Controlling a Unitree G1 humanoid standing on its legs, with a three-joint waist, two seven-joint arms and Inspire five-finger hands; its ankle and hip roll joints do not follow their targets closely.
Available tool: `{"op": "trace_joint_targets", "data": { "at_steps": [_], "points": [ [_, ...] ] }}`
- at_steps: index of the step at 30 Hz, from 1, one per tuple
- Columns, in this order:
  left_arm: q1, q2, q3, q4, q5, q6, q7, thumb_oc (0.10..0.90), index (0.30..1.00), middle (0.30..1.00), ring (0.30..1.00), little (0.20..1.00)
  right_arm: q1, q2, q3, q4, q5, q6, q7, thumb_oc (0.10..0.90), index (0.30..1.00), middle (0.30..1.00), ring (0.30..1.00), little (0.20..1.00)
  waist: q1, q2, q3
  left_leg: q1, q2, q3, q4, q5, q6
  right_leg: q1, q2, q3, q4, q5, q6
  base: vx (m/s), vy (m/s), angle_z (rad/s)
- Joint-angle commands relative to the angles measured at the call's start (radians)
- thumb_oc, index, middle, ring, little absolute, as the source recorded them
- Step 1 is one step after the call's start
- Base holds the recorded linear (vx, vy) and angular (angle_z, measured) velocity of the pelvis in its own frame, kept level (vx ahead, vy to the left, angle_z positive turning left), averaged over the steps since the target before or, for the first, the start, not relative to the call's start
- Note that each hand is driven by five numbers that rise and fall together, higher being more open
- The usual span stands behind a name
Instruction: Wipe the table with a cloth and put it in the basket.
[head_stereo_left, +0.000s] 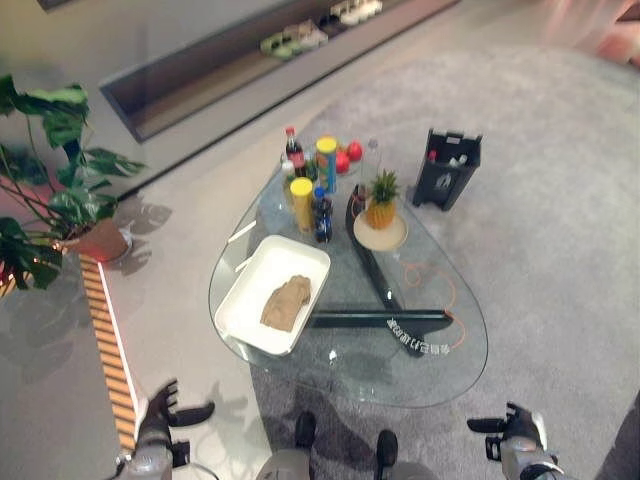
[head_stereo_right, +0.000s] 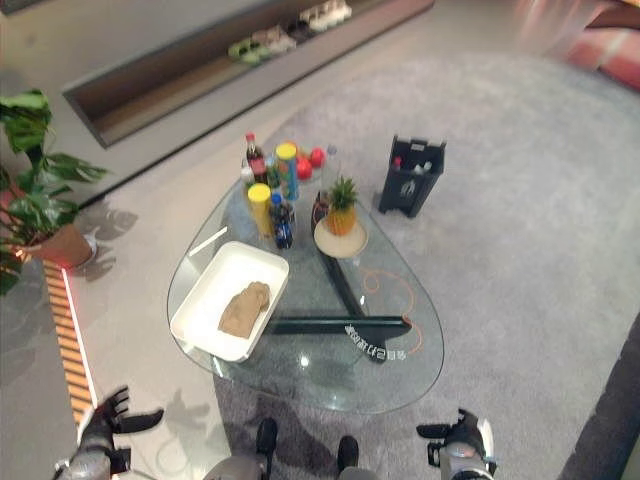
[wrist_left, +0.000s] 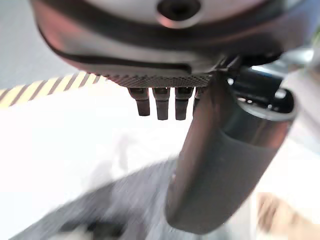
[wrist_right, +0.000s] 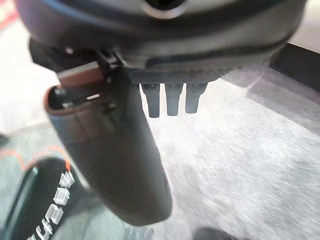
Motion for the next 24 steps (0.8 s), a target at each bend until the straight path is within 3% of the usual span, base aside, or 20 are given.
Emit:
{"op": "trace_joint_targets", "data": {
  "at_steps": [1,8,17,24],
  "points": [
    [-0.093,0.04,0.005,0.009,0.042,0.004,-0.054,0.8,0.9,0.9,0.9,0.9,-0.027,-0.041,0.029,0.012,-0.077,0.006,0.059,0.8,0.9,0.9,0.9,0.9,0.006,0.003,0.01,0.032,-0.037,0.026,0.006,-0.065,0.016,-0.036,0.004,-0.004,0.058,0.022,0.015,0.0,0.0,0.0],
    [-0.122,-0.003,-0.051,0.045,0.099,0.067,-0.098,0.8,0.9,0.9,0.9,0.9,-0.026,0.018,0.066,0.044,-0.08,0.065,0.119,0.8,0.9,0.9,0.9,0.9,-0.003,-0.007,-0.014,0.076,-0.024,0.053,0.006,-0.086,0.017,-0.002,-0.006,-0.013,0.052,0.018,0.02,0.01,-0.004,-0.03],
    [-0.137,-0.025,-0.08,0.061,0.123,0.146,-0.092,0.8,0.9,0.9,0.9,0.9,-0.03,0.046,0.106,0.043,-0.105,0.083,0.127,0.8,0.9,0.9,0.9,0.9,-0.021,-0.001,-0.038,0.108,-0.019,0.058,0.006,-0.102,0.018,0.028,-0.006,0.0,0.037,0.02,0.021,0.01,-0.001,-0.04],
    [-0.121,-0.037,-0.08,0.077,0.12,0.16,-0.097,0.8,0.9,0.9,0.9,0.9,-0.018,0.047,0.111,0.058,-0.13,0.077,0.133,0.8,0.9,0.9,0.9,0.9,-0.029,0.003,-0.047,0.112,-0.018,0.055,0.006,-0.105,0.016,0.035,-0.002,0.012,0.018,0.027,0.022,0.01,-0.002,-0.04]
  ]
}}
